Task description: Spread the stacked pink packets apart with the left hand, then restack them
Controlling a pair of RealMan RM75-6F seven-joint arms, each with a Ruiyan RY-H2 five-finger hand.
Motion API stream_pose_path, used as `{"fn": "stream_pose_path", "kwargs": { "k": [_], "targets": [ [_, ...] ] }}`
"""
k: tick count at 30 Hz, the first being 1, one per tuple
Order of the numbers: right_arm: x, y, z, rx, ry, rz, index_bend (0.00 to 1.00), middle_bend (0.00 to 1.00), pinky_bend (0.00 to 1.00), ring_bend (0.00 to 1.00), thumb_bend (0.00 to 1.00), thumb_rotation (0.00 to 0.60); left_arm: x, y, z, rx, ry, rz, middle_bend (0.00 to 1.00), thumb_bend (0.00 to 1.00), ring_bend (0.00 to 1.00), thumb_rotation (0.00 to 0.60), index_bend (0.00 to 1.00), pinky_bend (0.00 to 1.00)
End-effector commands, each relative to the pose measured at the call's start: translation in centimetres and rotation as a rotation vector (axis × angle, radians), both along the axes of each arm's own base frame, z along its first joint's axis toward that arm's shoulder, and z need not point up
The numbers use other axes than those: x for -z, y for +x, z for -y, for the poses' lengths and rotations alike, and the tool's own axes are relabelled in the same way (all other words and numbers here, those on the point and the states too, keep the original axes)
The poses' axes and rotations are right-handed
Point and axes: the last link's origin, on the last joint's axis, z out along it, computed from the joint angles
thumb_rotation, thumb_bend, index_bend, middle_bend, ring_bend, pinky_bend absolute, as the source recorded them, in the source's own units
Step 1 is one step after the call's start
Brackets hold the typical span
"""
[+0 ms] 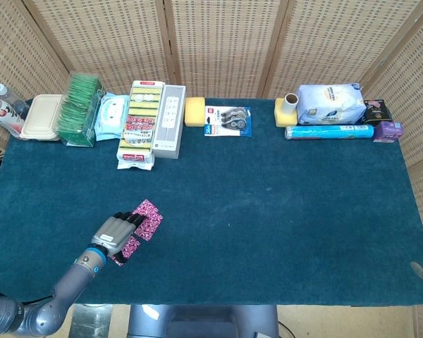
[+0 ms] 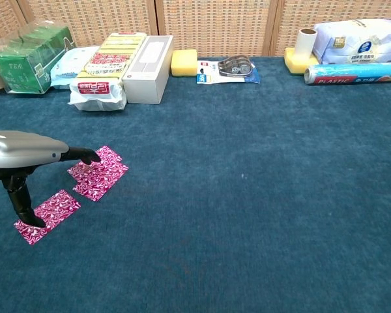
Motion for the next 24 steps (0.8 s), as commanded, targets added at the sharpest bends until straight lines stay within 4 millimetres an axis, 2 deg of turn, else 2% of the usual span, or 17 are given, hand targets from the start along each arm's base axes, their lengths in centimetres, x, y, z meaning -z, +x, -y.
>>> {"fn": "stream_pose_path", "kwargs": {
  "k": [1, 24],
  "targets": [
    [0.0, 0.0, 0.0, 0.000, -0.002, 0.001, 0.08, 0.00, 0.00, 0.00, 0.00, 0.600, 0.5, 0.1, 0.2, 0.008, -0.012, -0.012, 0.09, 0.00, 0.08, 0.600, 0.00, 0.12],
    [-0.3, 0.0, -0.1, -0.003, -0.007, 0.009, 0.08, 0.00, 0.00, 0.00, 0.01, 0.600, 2.2, 2.2, 2.6, 0.073, -0.093, 0.008, 0.09, 0.00, 0.08, 0.600, 0.00, 0.12]
  ]
}}
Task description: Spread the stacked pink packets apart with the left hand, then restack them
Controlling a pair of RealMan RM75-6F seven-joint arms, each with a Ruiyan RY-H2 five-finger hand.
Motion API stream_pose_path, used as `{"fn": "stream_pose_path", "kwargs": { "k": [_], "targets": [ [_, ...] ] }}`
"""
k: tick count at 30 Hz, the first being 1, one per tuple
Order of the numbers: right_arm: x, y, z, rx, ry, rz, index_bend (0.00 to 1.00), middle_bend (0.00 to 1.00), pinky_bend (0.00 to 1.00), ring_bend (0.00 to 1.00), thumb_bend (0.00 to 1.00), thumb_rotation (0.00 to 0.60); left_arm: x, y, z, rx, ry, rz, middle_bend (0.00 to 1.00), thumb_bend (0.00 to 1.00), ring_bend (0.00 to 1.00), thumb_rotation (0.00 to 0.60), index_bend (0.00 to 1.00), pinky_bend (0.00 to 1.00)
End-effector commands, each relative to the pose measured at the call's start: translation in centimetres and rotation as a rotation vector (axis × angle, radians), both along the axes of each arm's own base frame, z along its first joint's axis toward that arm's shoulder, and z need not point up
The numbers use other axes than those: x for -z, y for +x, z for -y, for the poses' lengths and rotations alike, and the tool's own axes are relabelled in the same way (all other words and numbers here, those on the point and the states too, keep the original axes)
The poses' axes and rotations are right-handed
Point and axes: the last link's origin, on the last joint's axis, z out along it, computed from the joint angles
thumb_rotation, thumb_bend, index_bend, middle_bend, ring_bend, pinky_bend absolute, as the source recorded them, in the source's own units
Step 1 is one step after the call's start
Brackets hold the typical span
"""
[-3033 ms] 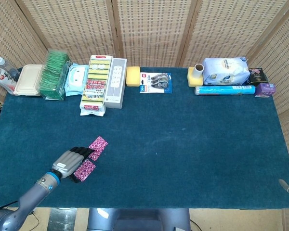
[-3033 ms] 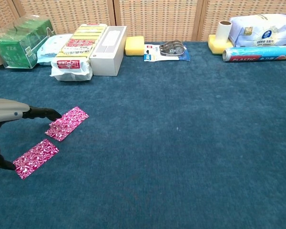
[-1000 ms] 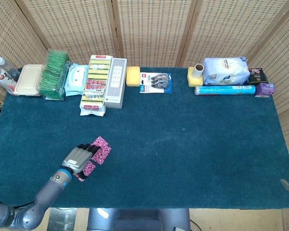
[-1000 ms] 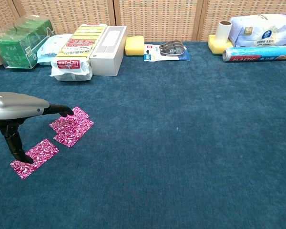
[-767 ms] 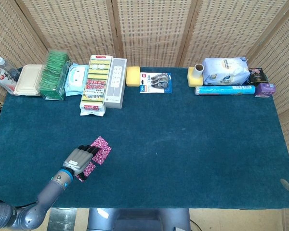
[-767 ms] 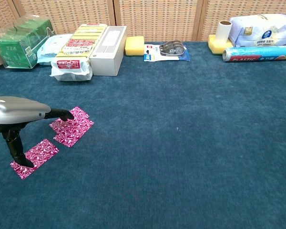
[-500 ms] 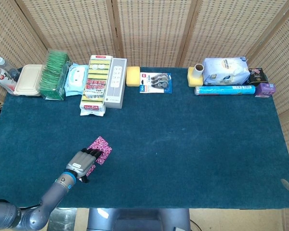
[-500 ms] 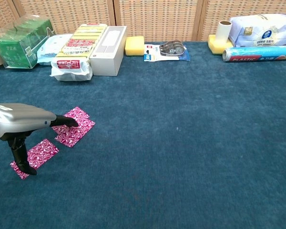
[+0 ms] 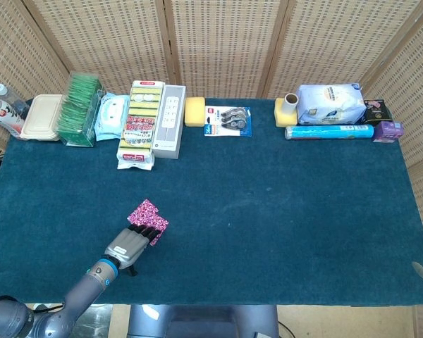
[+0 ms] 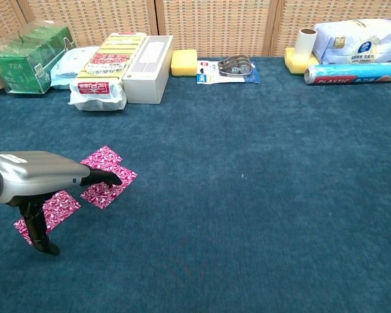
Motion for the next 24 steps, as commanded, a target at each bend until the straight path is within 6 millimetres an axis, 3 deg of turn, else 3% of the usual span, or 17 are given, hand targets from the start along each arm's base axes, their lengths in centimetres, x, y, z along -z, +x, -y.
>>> {"fn": "stream_pose_path", "kwargs": {
  "k": [1, 12, 24],
  "targets": [
    [0.0, 0.0, 0.0, -0.001, -0.001, 0.001, 0.08, 0.00, 0.00, 0.00, 0.00, 0.600, 0.2, 0.2, 0.3, 0.009, -0.009, 0.001, 0.09, 0.00, 0.08, 0.600, 0.00, 0.12],
    [0.0, 0.1, 0.0, -0.001, 0.002, -0.001, 0.08, 0.00, 0.00, 0.00, 0.00, 0.600, -0.5, 1.1, 0.4, 0.032, 0.018, 0.035, 0.09, 0.00, 0.08, 0.600, 0.00, 0.12],
    [0.0, 0.0, 0.0, 0.000, 0.000, 0.001, 0.08, 0.00, 0.00, 0.00, 0.00, 0.600, -0.8, -0.1, -0.8, -0.004, 0.042, 0.017, 0.09, 0.00, 0.08, 0.600, 0.00, 0.12]
  ]
}}
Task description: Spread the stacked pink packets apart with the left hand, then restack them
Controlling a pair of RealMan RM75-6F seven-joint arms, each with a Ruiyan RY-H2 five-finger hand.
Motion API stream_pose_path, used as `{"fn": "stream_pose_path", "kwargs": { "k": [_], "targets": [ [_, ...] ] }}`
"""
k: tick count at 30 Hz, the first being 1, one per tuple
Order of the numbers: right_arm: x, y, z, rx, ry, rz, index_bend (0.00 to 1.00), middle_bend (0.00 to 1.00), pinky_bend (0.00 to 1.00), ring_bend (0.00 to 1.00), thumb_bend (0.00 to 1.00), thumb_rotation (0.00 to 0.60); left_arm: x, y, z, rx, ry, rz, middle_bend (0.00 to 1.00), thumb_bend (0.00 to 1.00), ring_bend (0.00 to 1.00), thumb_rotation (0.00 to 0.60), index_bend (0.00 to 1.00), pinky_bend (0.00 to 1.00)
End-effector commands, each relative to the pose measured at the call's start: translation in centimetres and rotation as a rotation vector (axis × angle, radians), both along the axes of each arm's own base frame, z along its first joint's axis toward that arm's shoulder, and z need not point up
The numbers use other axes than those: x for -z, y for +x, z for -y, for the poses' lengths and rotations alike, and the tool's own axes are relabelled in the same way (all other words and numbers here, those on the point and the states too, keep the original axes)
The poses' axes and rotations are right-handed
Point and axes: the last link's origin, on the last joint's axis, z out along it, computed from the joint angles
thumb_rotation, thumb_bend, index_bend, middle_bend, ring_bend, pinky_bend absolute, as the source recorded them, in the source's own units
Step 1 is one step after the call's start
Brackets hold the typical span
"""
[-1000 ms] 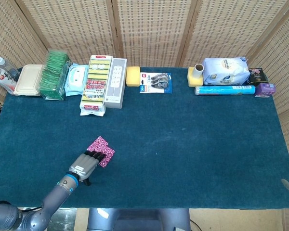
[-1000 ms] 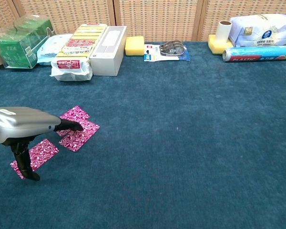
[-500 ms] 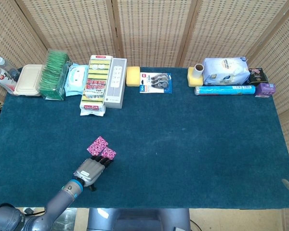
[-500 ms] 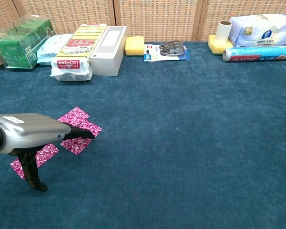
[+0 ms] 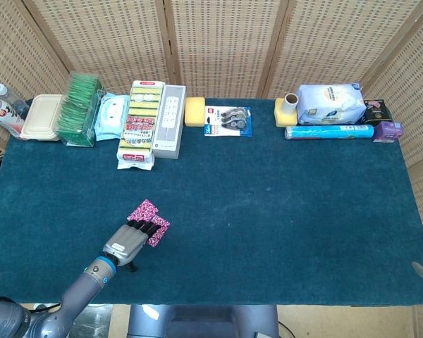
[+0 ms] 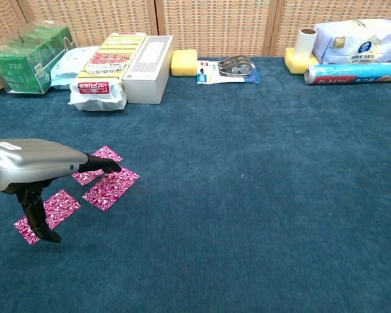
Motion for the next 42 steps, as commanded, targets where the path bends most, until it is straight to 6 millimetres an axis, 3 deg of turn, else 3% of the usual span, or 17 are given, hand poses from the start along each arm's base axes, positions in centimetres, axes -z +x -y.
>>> {"fn": "stream_pose_path", "kwargs": {
  "k": [1, 23, 31, 42],
  "targets": [
    [0.0, 0.0, 0.0, 0.000, 0.000, 0.000, 0.08, 0.00, 0.00, 0.00, 0.00, 0.600, 0.4, -0.2, -0.1, -0.008, -0.008, -0.008, 0.09, 0.00, 0.08, 0.600, 0.00, 0.12],
    [-0.1, -0.1, 0.0, 0.001, -0.002, 0.002, 0.08, 0.00, 0.00, 0.00, 0.00, 0.600, 1.1, 1.3, 1.5, 0.030, -0.073, 0.012, 0.09, 0.00, 0.08, 0.600, 0.00, 0.12],
    [-0.1, 0.0, 0.0, 0.000, 0.001, 0.001, 0.08, 0.00, 0.00, 0.00, 0.00, 0.600, -0.5, 0.4, 0.4, 0.005, -0.010, 0.018, 0.09, 0.00, 0.08, 0.600, 0.00, 0.12],
    [0.0, 0.0, 0.0, -0.001, 0.001, 0.001, 0.08, 0.00, 0.00, 0.00, 0.00, 0.600, -1.0, -1.7, -1.8, -0.031, 0.048, 0.029, 0.07, 0.00, 0.08, 0.600, 0.00, 0.12]
  ]
}}
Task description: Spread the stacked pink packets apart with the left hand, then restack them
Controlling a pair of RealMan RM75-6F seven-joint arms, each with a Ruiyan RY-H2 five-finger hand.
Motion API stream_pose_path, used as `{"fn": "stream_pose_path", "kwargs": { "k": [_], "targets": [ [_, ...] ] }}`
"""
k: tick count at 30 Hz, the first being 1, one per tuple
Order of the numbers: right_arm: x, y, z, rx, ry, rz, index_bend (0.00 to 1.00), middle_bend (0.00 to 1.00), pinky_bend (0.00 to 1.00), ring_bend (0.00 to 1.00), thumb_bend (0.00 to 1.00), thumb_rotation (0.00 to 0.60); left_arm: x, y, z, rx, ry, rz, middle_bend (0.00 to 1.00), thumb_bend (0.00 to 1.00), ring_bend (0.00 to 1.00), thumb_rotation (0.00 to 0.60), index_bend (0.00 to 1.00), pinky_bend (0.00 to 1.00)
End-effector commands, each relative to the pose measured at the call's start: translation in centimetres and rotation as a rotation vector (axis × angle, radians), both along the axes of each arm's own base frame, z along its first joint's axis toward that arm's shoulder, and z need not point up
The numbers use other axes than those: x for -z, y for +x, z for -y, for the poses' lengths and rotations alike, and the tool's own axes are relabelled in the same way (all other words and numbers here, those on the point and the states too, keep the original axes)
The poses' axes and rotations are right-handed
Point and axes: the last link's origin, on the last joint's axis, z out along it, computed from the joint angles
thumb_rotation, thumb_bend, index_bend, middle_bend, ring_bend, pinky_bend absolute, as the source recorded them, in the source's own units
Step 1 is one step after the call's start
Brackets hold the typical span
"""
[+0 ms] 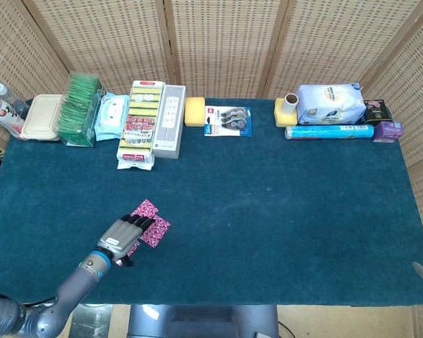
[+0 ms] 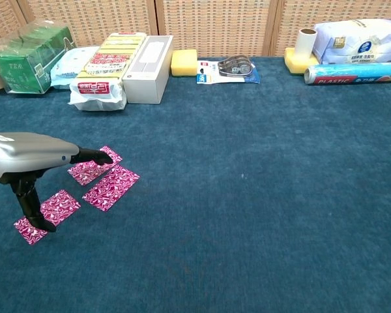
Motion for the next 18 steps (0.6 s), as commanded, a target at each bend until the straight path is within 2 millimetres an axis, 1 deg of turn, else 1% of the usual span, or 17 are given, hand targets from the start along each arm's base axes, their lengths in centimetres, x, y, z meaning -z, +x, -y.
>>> {"fn": "stream_pose_path", "kwargs": {
  "k": [1, 5, 6, 7, 10, 18],
  "targets": [
    [0.1, 0.0, 0.0, 0.000, 0.003, 0.000, 0.08, 0.00, 0.00, 0.00, 0.00, 0.600, -0.3, -0.5, -0.6, -0.009, 0.013, 0.011, 0.07, 0.00, 0.08, 0.600, 0.00, 0.12],
    [0.2, 0.1, 0.0, -0.002, 0.009, -0.001, 0.08, 0.00, 0.00, 0.00, 0.00, 0.600, -0.4, -0.6, -1.3, 0.013, 0.031, 0.031, 0.06, 0.01, 0.07, 0.600, 0.00, 0.12],
    [0.2, 0.1, 0.0, -0.002, 0.009, -0.001, 0.08, 0.00, 0.00, 0.00, 0.00, 0.600, -0.4, -0.5, -1.4, 0.020, 0.036, 0.037, 0.05, 0.01, 0.05, 0.600, 0.00, 0.12],
    [0.2, 0.1, 0.0, -0.003, 0.010, 0.000, 0.08, 0.00, 0.00, 0.00, 0.00, 0.600, -0.5, -0.3, -2.0, 0.068, 0.068, 0.037, 0.03, 0.02, 0.04, 0.600, 0.00, 0.12],
    [0.2, 0.1, 0.0, -0.004, 0.010, 0.003, 0.08, 0.00, 0.00, 0.00, 0.00, 0.600, -0.2, -0.6, -2.5, 0.113, 0.099, 0.031, 0.00, 0.03, 0.01, 0.600, 0.00, 0.12],
    [0.0, 0.1, 0.0, -0.003, 0.006, 0.007, 0.08, 0.00, 0.00, 0.00, 0.00, 0.600, -0.2, -2.0, -3.6, 0.088, 0.116, 0.028, 0.00, 0.06, 0.00, 0.600, 0.00, 0.12]
  ]
}}
